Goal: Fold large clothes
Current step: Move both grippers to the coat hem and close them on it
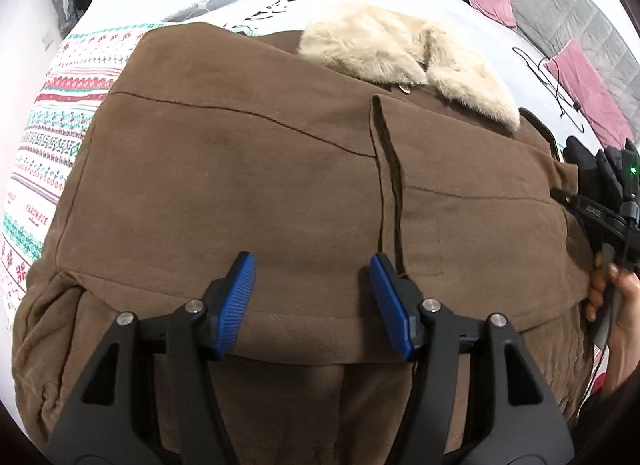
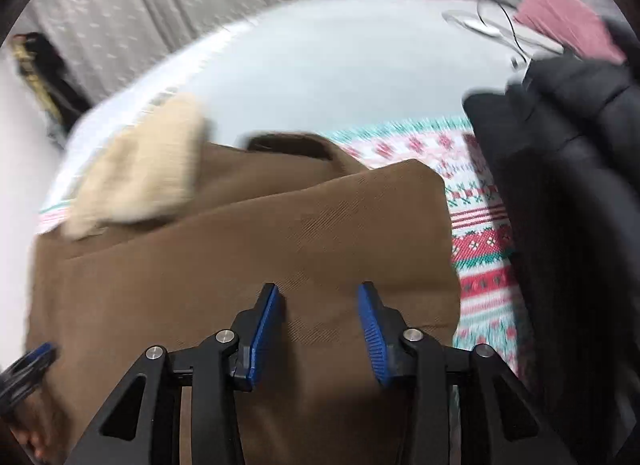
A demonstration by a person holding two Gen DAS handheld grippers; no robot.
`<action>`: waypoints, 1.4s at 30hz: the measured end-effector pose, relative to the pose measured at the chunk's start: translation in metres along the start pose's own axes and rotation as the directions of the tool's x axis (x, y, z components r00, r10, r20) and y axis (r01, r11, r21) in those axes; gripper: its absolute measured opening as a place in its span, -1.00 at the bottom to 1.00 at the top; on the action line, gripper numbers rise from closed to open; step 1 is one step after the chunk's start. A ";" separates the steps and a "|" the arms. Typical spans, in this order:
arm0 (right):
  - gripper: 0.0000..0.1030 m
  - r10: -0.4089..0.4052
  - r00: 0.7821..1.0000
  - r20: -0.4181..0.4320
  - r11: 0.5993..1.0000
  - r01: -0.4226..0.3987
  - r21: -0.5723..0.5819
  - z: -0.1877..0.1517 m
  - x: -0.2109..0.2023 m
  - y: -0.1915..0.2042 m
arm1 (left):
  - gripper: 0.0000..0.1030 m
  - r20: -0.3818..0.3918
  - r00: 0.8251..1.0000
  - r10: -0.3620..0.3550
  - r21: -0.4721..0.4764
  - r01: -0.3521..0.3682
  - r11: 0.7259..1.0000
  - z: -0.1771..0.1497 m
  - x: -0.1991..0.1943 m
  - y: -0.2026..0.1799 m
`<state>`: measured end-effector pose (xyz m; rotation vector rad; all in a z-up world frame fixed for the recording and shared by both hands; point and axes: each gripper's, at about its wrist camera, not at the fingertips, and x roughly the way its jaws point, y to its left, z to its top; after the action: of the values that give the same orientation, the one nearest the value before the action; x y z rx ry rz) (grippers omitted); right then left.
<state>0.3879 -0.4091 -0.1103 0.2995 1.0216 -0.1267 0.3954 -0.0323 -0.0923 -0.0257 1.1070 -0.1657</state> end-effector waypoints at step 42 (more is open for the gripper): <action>-0.13 0.053 0.987 -0.150 0.997 -0.059 -0.039 -0.280 -0.182 -0.046 | 0.24 0.052 0.998 0.031 -0.092 -0.026 0.995 -0.196 -0.127 0.169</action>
<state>0.0528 -0.3738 -0.0990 0.3008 1.1613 -0.0313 0.1852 0.1657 -0.0849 -0.0955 1.0605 -0.0885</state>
